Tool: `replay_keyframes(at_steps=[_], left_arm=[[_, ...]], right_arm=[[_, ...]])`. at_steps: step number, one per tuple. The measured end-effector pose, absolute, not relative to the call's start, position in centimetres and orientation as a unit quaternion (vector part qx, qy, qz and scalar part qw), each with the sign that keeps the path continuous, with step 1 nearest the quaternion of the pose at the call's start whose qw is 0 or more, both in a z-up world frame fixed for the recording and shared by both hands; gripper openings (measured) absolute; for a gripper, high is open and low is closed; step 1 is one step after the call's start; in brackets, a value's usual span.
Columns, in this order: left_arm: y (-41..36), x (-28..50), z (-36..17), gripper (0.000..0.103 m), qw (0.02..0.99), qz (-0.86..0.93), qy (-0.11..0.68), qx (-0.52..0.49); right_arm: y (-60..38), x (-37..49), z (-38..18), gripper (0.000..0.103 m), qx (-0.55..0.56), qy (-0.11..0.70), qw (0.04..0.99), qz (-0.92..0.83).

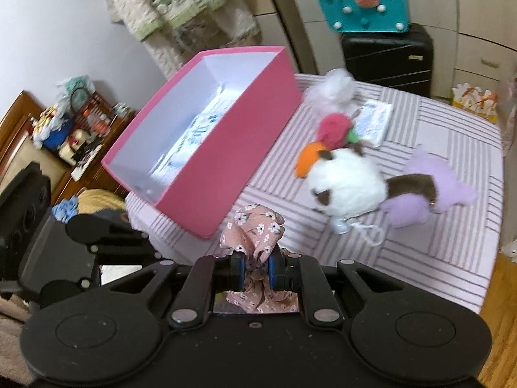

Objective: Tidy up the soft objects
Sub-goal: 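Carry the green sponge and pink floral cloth over the pink box with both grippers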

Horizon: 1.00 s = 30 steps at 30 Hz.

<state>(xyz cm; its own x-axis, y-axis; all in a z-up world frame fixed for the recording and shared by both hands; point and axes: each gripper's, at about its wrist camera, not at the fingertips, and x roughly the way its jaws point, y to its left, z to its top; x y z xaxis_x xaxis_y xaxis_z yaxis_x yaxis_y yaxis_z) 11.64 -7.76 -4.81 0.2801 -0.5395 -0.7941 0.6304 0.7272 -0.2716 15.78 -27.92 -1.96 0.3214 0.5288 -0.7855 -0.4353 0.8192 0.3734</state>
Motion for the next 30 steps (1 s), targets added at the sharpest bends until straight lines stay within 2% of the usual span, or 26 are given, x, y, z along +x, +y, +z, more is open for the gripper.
replay_keyframes(at_steps=[8,13,19,30], left_arm=[[-4.1,10.6,-2.7,0.033,0.811,-0.36,0.459,0.037],[-0.8,9.6,-1.6,0.033,0.837,-0.34,0.43,-0.004],[2.2,9.7,0.0,0.033,0.86,-0.312,0.404,0.01],[5.6,16.1,1.5,0.033,0.892,-0.269,0.364,0.014]], right_arm=[[-24.7,15.0,0.1,0.017,0.05,0.489,0.8,0.343],[-22.6,15.5,2.1,0.017,0.046,0.473,0.799,0.369],[-19.7,16.9,4.0,0.017,0.043,0.44,0.802,0.402],[-14.5,22.9,4.9,0.017,0.004,0.383,0.834,0.398]])
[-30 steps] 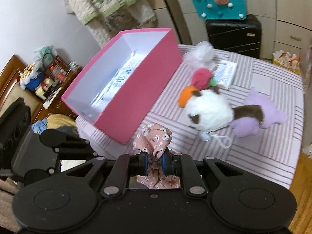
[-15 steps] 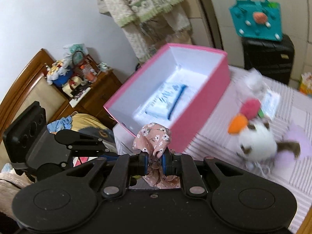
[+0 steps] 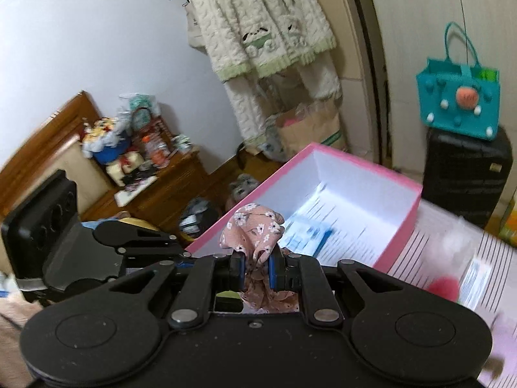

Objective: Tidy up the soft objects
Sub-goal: 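Carry the green sponge and pink floral cloth over the pink box with both grippers, then open the left gripper to drop the sponge while the right gripper releases the cloth into the box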

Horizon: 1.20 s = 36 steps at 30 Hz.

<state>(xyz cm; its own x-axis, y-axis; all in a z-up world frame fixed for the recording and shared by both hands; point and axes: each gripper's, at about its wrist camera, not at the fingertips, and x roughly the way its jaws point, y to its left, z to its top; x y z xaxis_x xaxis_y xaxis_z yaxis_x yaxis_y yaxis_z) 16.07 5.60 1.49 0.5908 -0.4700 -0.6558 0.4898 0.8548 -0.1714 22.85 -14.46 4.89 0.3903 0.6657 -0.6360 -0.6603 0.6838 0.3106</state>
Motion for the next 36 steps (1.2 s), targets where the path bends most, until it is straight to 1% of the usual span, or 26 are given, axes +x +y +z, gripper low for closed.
replay_keyframes(at_steps=[5,12,19,22,25,28,32,36], left_arm=[[5.9,21.7,-0.5,0.033,0.893,-0.231,0.387,0.004],[5.6,27.6,-4.4,0.033,0.86,-0.207,0.466,-0.022],[3.8,30.4,-7.1,0.033,0.823,-0.203,0.53,-0.031],[3.0,30.9,-7.4,0.033,0.808,-0.199,0.554,-0.01],[2.6,31.8,-7.8,0.033,0.788,-0.194,0.584,-0.003],[2.4,31.9,-8.1,0.033,0.794,-0.175,0.582,0.024],[2.8,32.3,-8.4,0.033,0.794,-0.17,0.584,0.023],[2.7,31.8,-8.4,0.034,0.801,-0.165,0.574,0.043]], right_arm=[[-12.7,26.3,2.5,0.017,-0.039,0.377,0.848,0.371],[-11.9,29.7,-1.9,0.017,-0.076,0.407,0.83,0.374],[-10.9,31.5,-3.3,0.017,-0.089,0.455,0.808,0.364],[-10.4,31.6,-3.5,0.017,-0.108,0.466,0.802,0.358],[-10.4,31.8,-3.4,0.02,-0.123,0.471,0.797,0.357],[-10.7,31.8,-3.5,0.021,-0.131,0.473,0.793,0.362],[-10.7,31.6,-3.7,0.022,-0.134,0.478,0.788,0.365],[-10.3,31.4,-4.0,0.022,-0.147,0.481,0.781,0.37]])
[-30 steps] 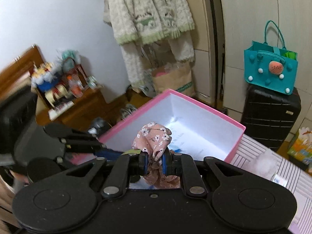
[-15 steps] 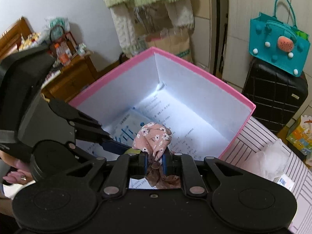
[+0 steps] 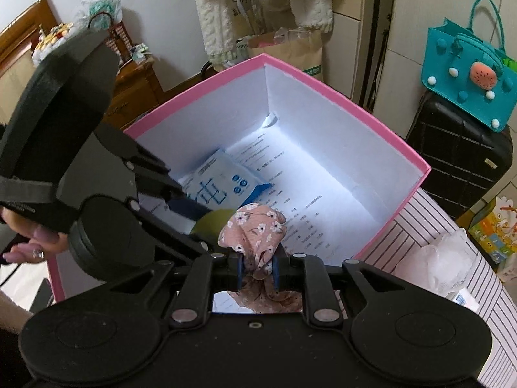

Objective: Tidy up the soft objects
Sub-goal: 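Open the left gripper to drop the sponge while the right gripper releases the cloth into the box, then lift both grippers out of the pink box back over the table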

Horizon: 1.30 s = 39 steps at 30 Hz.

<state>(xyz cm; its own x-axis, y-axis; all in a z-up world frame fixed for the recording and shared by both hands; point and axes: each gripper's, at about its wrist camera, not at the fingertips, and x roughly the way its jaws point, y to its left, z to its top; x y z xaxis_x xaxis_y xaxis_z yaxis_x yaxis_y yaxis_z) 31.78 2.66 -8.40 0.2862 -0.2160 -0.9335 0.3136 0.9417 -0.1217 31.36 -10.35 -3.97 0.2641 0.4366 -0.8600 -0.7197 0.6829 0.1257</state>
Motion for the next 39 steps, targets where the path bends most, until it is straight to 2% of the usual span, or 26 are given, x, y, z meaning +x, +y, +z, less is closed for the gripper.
replay_keyframes(at_steps=[3,6,9,12,13,35,39], left_arm=[[3.0,31.7,-8.6,0.034,0.806,-0.157,0.57,0.043],[3.3,31.8,-8.2,0.036,0.81,-0.16,0.563,0.034],[3.4,31.4,-7.5,0.043,0.819,-0.159,0.55,0.041],[3.9,30.7,-6.6,0.056,0.821,-0.175,0.543,0.027],[4.0,30.4,-6.2,0.057,0.822,-0.178,0.541,0.022],[4.8,18.8,3.7,0.062,0.878,-0.211,0.424,0.075],[4.7,16.3,5.5,0.064,0.881,-0.224,0.409,0.079]], right_arm=[[-10.1,31.1,-4.1,0.022,-0.153,0.478,0.781,0.372],[-10.0,31.2,-4.1,0.029,-0.155,0.474,0.786,0.366],[-10.4,31.1,-3.6,0.041,-0.151,0.464,0.796,0.36],[-11.2,30.5,-2.7,0.045,-0.135,0.453,0.803,0.363],[-11.4,30.2,-2.5,0.047,-0.131,0.451,0.805,0.363],[-16.9,17.8,5.0,0.048,-0.096,0.354,0.862,0.349],[-18.2,15.0,6.0,0.051,-0.107,0.336,0.872,0.338]])
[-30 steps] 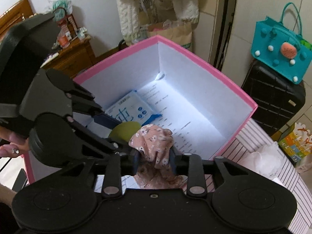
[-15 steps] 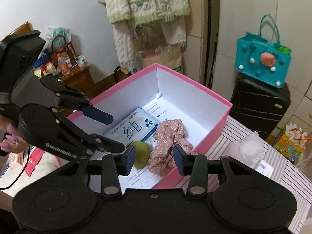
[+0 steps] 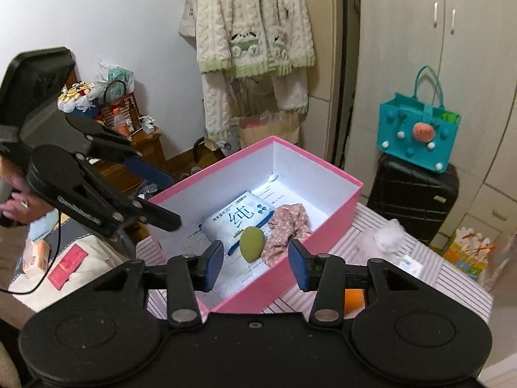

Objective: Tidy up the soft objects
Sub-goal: 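Lift both grippers out of the pink box back over the table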

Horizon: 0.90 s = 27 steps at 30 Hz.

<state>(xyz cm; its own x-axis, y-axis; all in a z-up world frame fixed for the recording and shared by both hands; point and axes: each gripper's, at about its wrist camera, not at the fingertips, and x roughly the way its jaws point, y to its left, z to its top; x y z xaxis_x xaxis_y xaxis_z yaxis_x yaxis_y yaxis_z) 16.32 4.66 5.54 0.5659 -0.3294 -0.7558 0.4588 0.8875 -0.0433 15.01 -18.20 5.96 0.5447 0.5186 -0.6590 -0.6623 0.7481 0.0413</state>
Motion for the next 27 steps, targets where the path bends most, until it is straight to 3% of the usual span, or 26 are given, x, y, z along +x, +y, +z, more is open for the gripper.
replay_keyframes(at_steps=[11,19,27], left_arm=[[1.8,10.5,7.1,0.068,0.873,-0.254,0.399,0.12],[-1.3,7.3,6.1,0.073,0.862,-0.269,0.4,0.155],[-4.1,6.6,4.4,0.075,0.852,-0.292,0.406,0.156]], right_arm=[[-22.0,9.0,6.1,0.058,-0.103,0.334,0.883,0.313],[-24.5,5.5,4.6,0.069,-0.105,0.331,0.889,0.3],[-26.7,4.3,1.7,0.072,-0.104,0.341,0.89,0.285]])
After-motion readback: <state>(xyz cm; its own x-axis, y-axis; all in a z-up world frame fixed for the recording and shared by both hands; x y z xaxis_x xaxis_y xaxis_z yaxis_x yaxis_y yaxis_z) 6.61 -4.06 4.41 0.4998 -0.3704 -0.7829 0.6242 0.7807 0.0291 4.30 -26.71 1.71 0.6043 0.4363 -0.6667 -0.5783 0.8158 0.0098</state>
